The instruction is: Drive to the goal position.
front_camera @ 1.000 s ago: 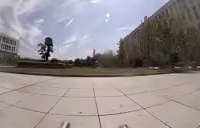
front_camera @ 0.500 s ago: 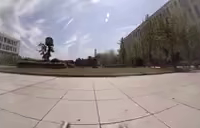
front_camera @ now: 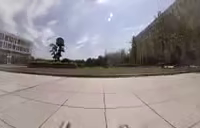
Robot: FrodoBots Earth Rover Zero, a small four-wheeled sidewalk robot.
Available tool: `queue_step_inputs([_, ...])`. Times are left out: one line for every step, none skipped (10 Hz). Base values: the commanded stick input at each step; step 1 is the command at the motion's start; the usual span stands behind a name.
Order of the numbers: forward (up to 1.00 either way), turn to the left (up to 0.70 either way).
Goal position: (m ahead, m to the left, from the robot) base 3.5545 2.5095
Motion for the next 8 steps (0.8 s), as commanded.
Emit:
queue_step_inputs([0.70, 0.35])
queue_step_inputs([0.70, 0.35])
queue_step_inputs([0.70, 0.05])
queue_step_inputs([0.70, 0.00])
queue_step_inputs([0.70, 0.00])
queue_step_inputs([0.70, 0.00])
queue_step_inputs([0.70, 0.00])
queue_step_inputs([0.70, 0.00])
